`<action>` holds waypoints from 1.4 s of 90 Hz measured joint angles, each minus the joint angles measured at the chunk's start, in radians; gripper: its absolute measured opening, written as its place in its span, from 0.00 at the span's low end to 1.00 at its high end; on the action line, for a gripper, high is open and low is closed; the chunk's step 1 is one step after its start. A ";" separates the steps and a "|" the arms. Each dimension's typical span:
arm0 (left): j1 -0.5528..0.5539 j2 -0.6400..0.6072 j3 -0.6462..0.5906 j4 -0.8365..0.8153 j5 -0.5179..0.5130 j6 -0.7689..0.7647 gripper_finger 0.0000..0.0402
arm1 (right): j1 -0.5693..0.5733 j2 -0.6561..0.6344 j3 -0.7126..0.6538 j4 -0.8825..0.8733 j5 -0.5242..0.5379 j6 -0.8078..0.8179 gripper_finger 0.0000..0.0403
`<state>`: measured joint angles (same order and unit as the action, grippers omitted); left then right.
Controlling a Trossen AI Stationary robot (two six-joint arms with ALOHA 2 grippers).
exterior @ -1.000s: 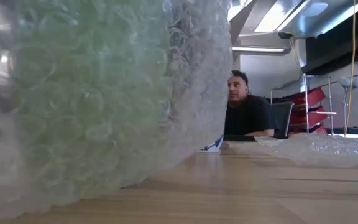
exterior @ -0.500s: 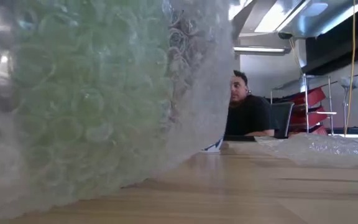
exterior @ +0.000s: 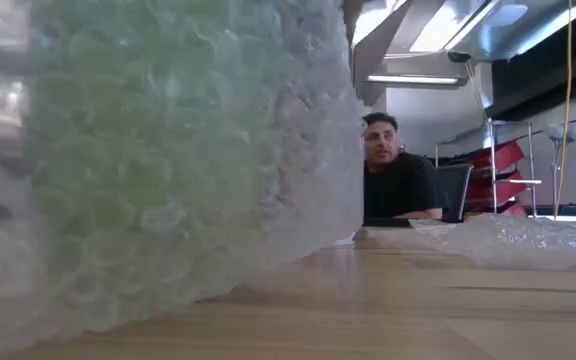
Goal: Wrap mug
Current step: Wrap the green mug with the left side transparent bubble wrap
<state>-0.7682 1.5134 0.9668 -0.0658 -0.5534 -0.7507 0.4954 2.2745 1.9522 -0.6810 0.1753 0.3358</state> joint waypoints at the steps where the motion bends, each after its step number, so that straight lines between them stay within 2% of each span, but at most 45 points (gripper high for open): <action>1: -0.001 -0.007 0.000 -0.006 0.000 0.000 0.26 | 0.000 0.000 0.000 0.000 0.000 0.000 0.00; 13: -0.023 -0.091 0.000 -0.106 -0.025 -0.012 0.26 | 0.001 0.000 0.000 0.009 0.000 0.000 0.00; 26: -0.041 -0.111 -0.002 -0.312 -0.179 -0.123 0.26 | 0.001 0.000 0.005 0.010 0.000 -0.005 0.00; 35: -0.020 -0.076 -0.036 -0.334 -0.243 -0.199 0.26 | 0.001 0.000 0.005 0.010 0.000 -0.006 0.00; 44: 0.008 -0.026 -0.071 -0.230 -0.230 -0.206 0.26 | 0.001 0.000 0.005 0.010 0.000 -0.007 0.00; 57: 0.013 0.020 -0.075 0.112 -0.136 -0.019 0.26 | 0.001 0.000 0.006 0.010 0.000 -0.007 0.00; 66: 0.009 0.060 -0.075 0.239 -0.082 0.061 0.26 | 0.001 0.000 0.006 0.010 0.000 -0.008 0.00; 91: 0.031 0.210 -0.070 0.256 -0.008 -0.037 0.26 | 0.000 0.000 0.006 0.007 -0.002 -0.008 0.00; 107: 0.037 0.209 -0.067 0.246 0.004 -0.046 0.26 | 0.000 -0.015 0.006 0.004 -0.004 -0.007 0.00; 126: 0.038 0.197 -0.067 0.238 0.004 -0.031 0.26 | 0.001 -0.095 0.008 -0.022 0.009 -0.006 0.00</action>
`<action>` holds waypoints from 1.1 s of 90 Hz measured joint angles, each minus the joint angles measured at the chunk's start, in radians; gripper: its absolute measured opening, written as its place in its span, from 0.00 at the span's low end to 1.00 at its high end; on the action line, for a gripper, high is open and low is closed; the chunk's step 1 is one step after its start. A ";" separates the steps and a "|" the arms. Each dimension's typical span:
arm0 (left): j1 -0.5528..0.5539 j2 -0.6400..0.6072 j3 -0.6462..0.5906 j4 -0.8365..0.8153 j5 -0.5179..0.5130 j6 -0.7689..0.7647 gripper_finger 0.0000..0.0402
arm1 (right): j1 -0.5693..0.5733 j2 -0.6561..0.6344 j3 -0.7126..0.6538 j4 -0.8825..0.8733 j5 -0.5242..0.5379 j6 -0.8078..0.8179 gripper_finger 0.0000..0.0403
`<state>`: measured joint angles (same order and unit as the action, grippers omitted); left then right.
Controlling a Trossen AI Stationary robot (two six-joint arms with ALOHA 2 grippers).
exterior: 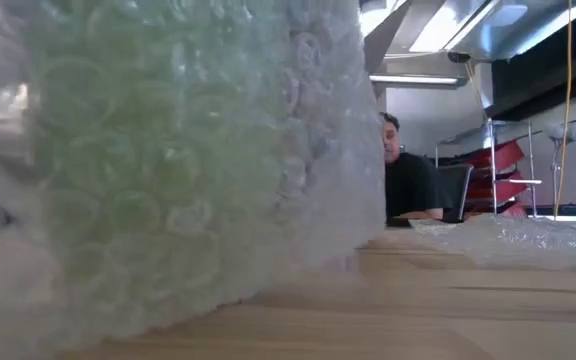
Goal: Wrap mug
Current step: Wrap the green mug with the left side transparent bubble wrap
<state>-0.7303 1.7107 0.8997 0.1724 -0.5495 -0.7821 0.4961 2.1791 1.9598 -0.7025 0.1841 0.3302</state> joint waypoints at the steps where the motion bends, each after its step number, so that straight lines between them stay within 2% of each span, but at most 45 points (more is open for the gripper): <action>1: 0.000 0.000 0.000 -0.001 0.000 0.000 0.26 | 0.000 -0.004 0.000 -0.003 0.001 0.000 0.00; 22: 0.000 0.009 -0.006 -0.025 0.006 -0.008 0.26 | 0.001 -0.068 0.000 -0.003 0.007 -0.006 0.00; 36: 0.002 0.004 -0.005 -0.013 -0.002 -0.007 0.26 | 0.008 -0.026 -0.003 0.037 -0.028 -0.006 0.00; 49: 0.002 0.007 -0.005 -0.014 -0.007 0.000 0.26 | 0.011 0.012 -0.007 -0.046 0.037 0.015 0.00; 66: 0.006 0.006 -0.005 -0.013 0.000 0.003 0.26 | 0.042 -0.047 0.018 -0.144 0.079 0.041 0.00; 79: 0.012 0.005 -0.005 -0.012 0.001 0.004 0.26 | 0.092 -0.093 0.028 -0.233 0.107 0.127 0.00; 88: 0.018 0.004 -0.004 -0.008 0.000 0.009 0.26 | 0.130 -0.081 -0.034 -0.301 0.109 0.217 0.00; 99: 0.019 0.004 -0.004 -0.004 0.006 0.014 0.26 | 0.159 -0.081 -0.175 -0.236 0.106 0.323 0.00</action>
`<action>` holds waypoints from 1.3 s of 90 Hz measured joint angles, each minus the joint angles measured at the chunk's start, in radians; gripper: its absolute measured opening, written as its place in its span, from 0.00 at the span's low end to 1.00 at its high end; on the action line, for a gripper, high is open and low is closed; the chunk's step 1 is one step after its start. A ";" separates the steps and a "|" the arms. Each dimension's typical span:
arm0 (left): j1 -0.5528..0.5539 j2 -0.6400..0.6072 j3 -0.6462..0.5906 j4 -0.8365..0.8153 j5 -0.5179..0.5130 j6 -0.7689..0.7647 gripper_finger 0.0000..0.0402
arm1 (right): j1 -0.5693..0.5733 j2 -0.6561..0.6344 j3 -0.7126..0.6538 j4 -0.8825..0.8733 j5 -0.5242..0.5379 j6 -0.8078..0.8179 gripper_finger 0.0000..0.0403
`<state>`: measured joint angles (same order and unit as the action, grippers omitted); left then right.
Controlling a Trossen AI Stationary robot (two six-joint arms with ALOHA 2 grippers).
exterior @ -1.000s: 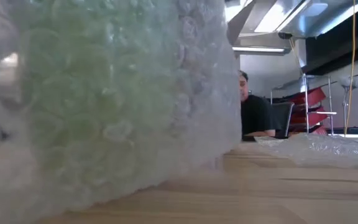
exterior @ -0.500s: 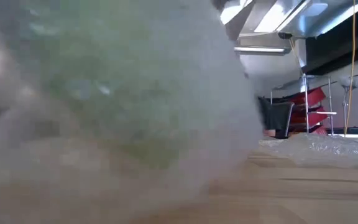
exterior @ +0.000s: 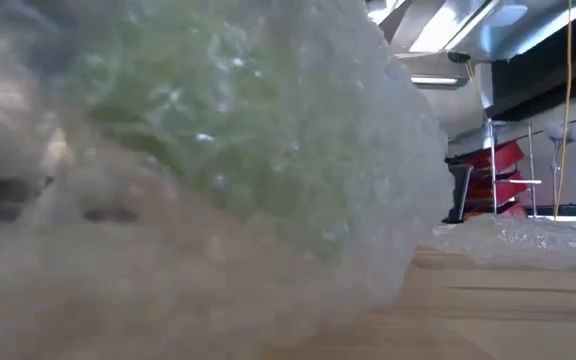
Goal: Wrap mug
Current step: Wrap the green mug with the left side transparent bubble wrap
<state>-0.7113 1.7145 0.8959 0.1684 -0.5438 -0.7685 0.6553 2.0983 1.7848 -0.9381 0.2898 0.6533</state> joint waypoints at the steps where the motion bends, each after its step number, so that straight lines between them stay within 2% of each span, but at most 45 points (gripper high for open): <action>1: 0.001 0.000 0.000 0.000 0.001 0.000 0.26 | 0.002 0.000 -0.012 0.012 -0.003 0.005 0.00; 17: 0.008 0.000 0.000 0.003 0.022 -0.001 0.26 | -0.010 0.001 -0.171 0.343 -0.021 0.021 0.00; 44: 0.010 -0.001 0.002 0.125 0.054 0.022 0.26 | -0.037 0.037 -0.256 0.498 -0.002 -0.012 0.00; 69: 0.063 0.018 0.007 0.109 0.117 0.013 0.26 | -0.095 0.111 -0.259 0.612 0.000 -0.084 0.00; 81: 0.078 0.036 0.008 0.073 0.143 -0.014 0.26 | -0.107 0.106 -0.256 0.598 -0.018 -0.090 0.00; 106: 0.075 0.054 -0.004 0.019 0.171 -0.014 0.26 | -0.077 0.009 -0.095 0.265 -0.044 -0.114 0.00; 117: 0.076 0.046 0.001 0.042 0.163 -0.015 0.26 | -0.064 -0.008 -0.060 0.227 -0.005 -0.129 0.00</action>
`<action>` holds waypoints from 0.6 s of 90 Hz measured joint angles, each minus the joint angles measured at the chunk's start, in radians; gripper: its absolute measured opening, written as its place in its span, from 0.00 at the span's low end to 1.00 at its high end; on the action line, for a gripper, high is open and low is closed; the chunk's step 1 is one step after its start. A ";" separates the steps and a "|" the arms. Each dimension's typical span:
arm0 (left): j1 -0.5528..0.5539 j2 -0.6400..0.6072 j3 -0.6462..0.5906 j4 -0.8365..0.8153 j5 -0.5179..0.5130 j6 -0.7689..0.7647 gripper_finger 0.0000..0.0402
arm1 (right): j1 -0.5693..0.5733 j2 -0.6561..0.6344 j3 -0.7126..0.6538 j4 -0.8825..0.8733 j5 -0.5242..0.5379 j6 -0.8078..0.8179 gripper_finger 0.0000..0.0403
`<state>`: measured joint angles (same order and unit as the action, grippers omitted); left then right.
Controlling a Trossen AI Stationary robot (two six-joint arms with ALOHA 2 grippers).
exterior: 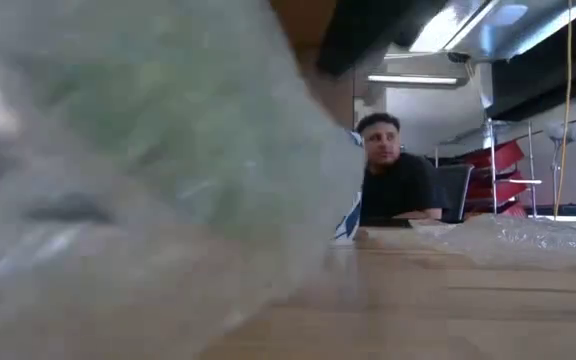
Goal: Wrap mug
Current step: Wrap the green mug with the left side transparent bubble wrap
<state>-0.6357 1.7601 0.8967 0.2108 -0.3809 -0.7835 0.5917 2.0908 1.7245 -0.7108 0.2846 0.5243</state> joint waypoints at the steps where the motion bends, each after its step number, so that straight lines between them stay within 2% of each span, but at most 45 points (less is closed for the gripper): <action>1: 0.000 0.001 0.000 0.000 0.000 0.002 0.26 | 0.001 0.000 0.000 0.000 0.002 -0.001 0.00; 21: -0.001 0.002 0.000 0.007 0.001 0.002 0.26 | -0.007 0.061 -0.029 -0.050 0.002 0.033 0.00; 36: -0.006 0.001 0.007 0.014 0.008 0.002 0.26 | -0.025 0.113 -0.052 0.046 0.004 0.026 0.00; 54: -0.008 -0.002 0.046 -0.016 0.025 0.012 0.26 | -0.049 0.169 -0.056 0.240 -0.020 -0.053 0.00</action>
<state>-0.6436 1.7584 0.9426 0.1951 -0.3557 -0.7716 0.5424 2.2594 1.6680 -0.4709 0.2646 0.4708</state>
